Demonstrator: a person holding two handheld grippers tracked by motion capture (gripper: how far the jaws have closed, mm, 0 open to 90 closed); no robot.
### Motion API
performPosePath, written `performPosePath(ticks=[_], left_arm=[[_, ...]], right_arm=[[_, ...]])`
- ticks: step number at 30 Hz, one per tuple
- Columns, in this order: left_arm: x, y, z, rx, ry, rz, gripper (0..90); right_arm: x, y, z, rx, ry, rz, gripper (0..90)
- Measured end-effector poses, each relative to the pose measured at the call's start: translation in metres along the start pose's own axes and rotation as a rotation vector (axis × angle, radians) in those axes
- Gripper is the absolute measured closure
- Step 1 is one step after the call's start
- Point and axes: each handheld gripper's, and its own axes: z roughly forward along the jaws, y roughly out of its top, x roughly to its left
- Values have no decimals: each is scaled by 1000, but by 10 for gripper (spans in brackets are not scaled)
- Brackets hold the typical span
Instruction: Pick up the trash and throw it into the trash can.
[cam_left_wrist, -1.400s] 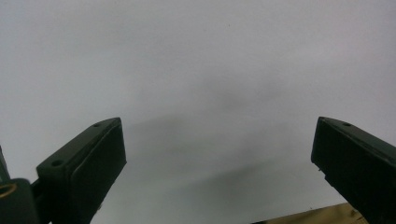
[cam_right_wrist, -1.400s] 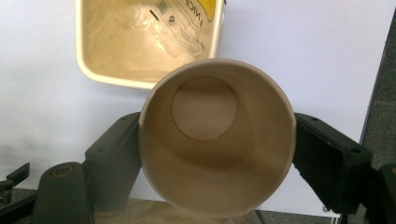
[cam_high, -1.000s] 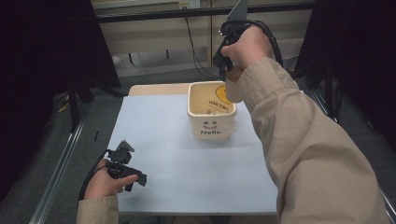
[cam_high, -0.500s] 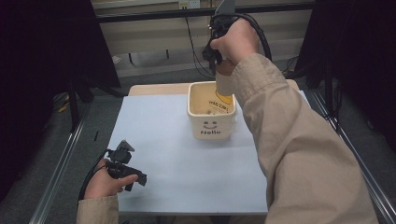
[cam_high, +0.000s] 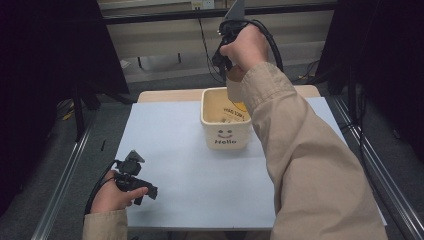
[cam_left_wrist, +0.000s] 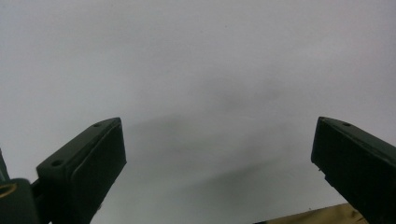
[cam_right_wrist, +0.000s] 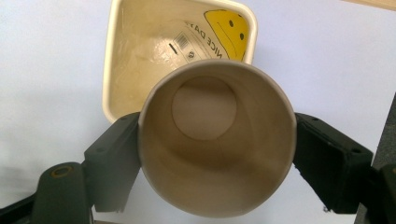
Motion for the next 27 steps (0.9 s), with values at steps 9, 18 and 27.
performPosePath(ticks=[9,18,27], left_arm=[[0,-1,-1,-21,0,-2,30],[-2,-1,-4,-27,-8,-9,30],[-3,-1,-4,-24,-11,4,30]], right_arm=[[8,2,18,28,-10,-22,203],[11,2,41,40,-8,-30,202],[10,1,58,51,1,-24,201]])
